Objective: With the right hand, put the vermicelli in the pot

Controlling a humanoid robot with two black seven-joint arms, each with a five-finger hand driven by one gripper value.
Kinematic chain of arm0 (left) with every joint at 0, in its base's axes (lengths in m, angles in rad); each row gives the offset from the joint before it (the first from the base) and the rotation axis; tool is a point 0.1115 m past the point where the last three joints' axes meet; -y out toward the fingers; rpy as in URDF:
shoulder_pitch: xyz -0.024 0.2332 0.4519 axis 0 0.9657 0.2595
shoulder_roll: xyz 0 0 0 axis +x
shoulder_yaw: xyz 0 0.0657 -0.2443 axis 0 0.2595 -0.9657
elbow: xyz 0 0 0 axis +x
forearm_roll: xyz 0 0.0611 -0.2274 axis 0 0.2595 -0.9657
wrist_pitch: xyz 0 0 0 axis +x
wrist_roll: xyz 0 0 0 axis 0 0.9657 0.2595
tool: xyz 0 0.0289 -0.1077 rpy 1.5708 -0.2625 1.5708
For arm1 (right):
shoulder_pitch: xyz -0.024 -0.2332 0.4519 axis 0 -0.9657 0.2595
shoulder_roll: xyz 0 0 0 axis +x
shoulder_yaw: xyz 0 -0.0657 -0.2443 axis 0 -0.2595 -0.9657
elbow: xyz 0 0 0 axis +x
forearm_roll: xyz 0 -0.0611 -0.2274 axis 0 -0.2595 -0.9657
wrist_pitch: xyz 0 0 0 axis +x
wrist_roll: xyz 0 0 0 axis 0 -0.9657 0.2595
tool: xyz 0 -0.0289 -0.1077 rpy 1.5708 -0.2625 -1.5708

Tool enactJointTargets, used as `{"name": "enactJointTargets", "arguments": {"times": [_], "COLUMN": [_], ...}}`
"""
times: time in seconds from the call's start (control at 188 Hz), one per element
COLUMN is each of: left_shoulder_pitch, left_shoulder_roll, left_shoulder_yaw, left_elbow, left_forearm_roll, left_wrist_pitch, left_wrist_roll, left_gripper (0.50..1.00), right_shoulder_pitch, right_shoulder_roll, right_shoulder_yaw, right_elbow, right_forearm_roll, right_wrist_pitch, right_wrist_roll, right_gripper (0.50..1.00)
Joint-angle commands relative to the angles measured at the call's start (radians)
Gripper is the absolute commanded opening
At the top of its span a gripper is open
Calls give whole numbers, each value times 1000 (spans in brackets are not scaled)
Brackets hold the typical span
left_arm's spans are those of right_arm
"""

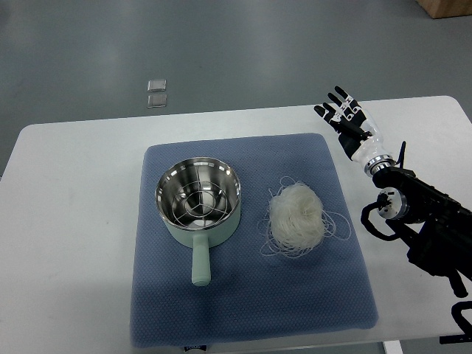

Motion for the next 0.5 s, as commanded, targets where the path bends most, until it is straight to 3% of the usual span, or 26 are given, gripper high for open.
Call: {"name": "enactJointTargets", "arguments": {"times": [0.0, 0.319, 0.495], "left_shoulder_pitch": [-1, -1, -1], "left_shoulder_roll": [0, 0, 0], "left_shoulder_yaw": [-1, -1, -1], "left_elbow": [0, 0, 0], "left_forearm_roll": [0, 0, 0], "left_wrist_pitch": [0, 0, 0], "left_wrist_roll": [0, 0, 0], "left_gripper": [1000, 1000, 1000], "right_shoulder_pitch": [1, -1, -5], "right_shoulder_roll": [1, -19, -112], "right_shoulder_yaw": [3, -5, -11], "right_elbow": [-1, 66, 129], "right_forearm_roll": [0, -75, -215], "right_wrist_pitch": [0, 3, 11], "right_wrist_roll": [1, -2, -2], "right_gripper": [917, 915, 917]}}
